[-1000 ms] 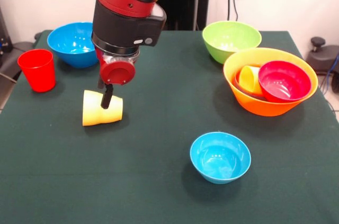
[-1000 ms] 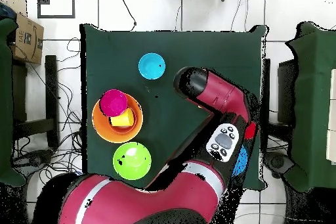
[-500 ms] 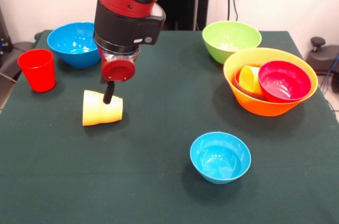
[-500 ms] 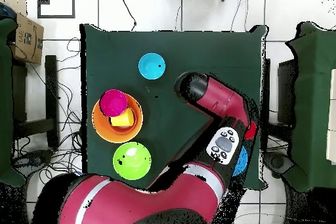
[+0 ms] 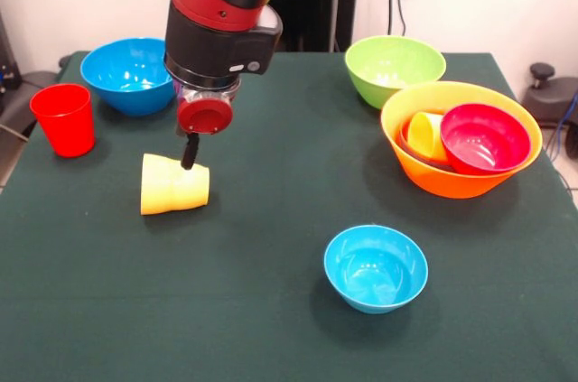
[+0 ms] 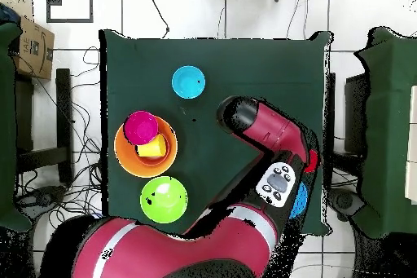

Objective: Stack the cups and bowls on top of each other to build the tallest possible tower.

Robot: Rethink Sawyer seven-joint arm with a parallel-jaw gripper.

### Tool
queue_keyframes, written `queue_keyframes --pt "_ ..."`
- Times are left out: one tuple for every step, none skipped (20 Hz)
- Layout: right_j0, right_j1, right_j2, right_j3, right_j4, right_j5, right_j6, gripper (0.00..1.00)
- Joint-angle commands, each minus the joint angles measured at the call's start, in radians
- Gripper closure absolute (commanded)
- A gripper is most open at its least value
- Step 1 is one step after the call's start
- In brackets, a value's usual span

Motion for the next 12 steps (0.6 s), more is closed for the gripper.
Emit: queue_keyframes --pt "0.009 0.067 0.142 0.037 0.041 -0.091 0.176 0.0" --pt "0.01 0.076 0.143 0.033 0.044 -0.1 0.181 0.0" --pt "0.01 0.08 0.145 0.03 0.047 -0.104 0.181 0.0" --pt "0.008 0.088 0.148 0.027 0.05 -0.113 0.182 0.0" --pt "0.008 0.091 0.149 0.025 0.053 -0.116 0.183 0.0" --pt "0.006 0.097 0.152 0.022 0.055 -0.124 0.181 0.0" --pt "0.005 0.1 0.154 0.021 0.058 -0.126 0.18 0.0" --pt "0.004 0.108 0.157 0.018 0.06 -0.135 0.179 0.0" --pt "0.002 0.114 0.159 0.014 0.063 -0.141 0.177 0.0" --pt "0.003 0.116 0.159 0.014 0.065 -0.145 0.177 0.0" --pt "0.003 0.119 0.159 0.014 0.068 -0.147 0.175 0.0" --pt "0.003 0.121 0.16 0.015 0.071 -0.153 0.173 0.0"
